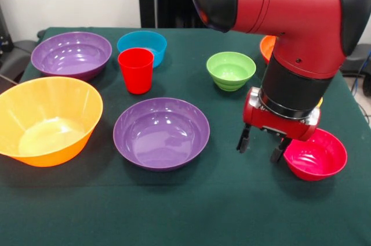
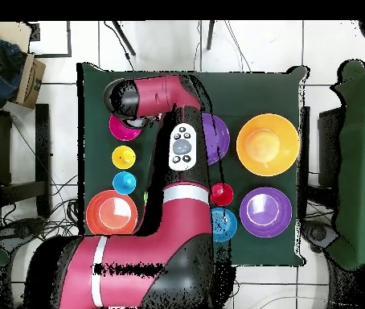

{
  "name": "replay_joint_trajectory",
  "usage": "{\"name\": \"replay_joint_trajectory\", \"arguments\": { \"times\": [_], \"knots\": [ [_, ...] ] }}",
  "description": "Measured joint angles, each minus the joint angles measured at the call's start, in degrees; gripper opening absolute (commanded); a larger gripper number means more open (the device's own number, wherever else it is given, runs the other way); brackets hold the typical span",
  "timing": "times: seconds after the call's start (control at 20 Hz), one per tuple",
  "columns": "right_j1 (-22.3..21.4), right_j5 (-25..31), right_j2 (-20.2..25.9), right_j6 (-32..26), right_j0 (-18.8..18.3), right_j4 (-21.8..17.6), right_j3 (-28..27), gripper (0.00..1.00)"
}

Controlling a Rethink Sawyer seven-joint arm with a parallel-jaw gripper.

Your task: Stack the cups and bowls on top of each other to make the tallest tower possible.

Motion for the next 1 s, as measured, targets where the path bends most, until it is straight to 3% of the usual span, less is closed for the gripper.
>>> {"name": "replay_joint_trajectory", "arguments": {
  "times": [1.0],
  "knots": [
    [-0.15,0.00,0.00,0.00,1.02,0.00,0.02,1.00]
  ]
}}
